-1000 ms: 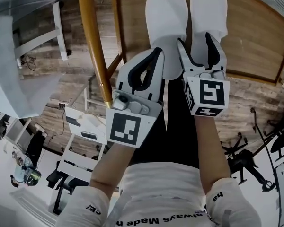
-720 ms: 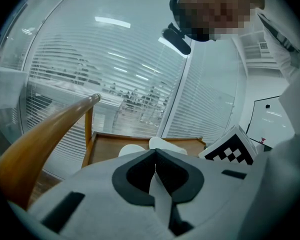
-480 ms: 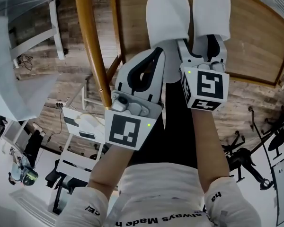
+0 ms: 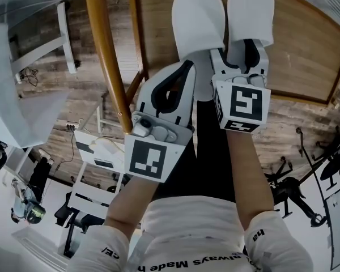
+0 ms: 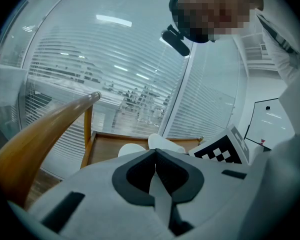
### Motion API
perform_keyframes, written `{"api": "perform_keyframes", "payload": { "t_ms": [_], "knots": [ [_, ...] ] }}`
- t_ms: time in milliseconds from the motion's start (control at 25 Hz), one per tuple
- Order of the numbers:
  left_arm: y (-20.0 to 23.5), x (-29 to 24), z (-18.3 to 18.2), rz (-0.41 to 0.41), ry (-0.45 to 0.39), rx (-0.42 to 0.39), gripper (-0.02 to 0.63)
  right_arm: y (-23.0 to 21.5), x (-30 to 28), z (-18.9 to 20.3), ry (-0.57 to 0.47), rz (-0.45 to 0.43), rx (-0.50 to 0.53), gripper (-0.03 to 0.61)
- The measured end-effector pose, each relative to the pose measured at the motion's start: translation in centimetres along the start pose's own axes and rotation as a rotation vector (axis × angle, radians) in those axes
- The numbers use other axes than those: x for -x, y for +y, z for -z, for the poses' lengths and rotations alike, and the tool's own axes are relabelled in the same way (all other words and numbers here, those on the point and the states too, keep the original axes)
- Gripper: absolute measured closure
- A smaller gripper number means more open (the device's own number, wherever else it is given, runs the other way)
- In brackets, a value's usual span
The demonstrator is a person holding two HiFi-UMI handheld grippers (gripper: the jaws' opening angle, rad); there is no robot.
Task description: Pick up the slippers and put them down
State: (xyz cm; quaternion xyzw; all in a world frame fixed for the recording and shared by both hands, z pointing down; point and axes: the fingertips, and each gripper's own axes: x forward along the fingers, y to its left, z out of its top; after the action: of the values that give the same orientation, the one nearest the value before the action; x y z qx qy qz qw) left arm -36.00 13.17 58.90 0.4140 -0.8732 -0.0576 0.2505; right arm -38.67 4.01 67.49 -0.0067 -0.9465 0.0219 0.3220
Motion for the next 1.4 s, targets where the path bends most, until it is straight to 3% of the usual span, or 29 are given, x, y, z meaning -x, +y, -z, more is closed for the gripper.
{"api": "perform_keyframes", "payload": {
  "t_ms": [120,360,560,960,1400],
  "knots": [
    [-0.1,0.0,-0.1,0.001,-0.002,-0.002,0.601,-0.1,0.3,-0.1,-0.016,0.004,0.006,0.320],
    [-0.4,0.2,0.0,0.001,0.000,-0.004,0.601,-0.5,0.9,-0.1,-0.046,0.000,-0.036,0.458],
    [-0.6,0.2,0.2,0.004,0.000,-0.007,0.601,-0.9,1.2,0.1,-0.054,0.014,-0.038,0.529],
    [-1.9,1.2,-1.1,0.011,-0.014,-0.020,0.601,-1.1,3.4,-0.9,-0.075,0.019,-0.027,0.543],
    [-3.0,3.2,-6.6,0.013,-0.067,-0.060,0.601,-1.3,7.7,-4.5,-0.096,0.012,0.011,0.543]
  ]
}}
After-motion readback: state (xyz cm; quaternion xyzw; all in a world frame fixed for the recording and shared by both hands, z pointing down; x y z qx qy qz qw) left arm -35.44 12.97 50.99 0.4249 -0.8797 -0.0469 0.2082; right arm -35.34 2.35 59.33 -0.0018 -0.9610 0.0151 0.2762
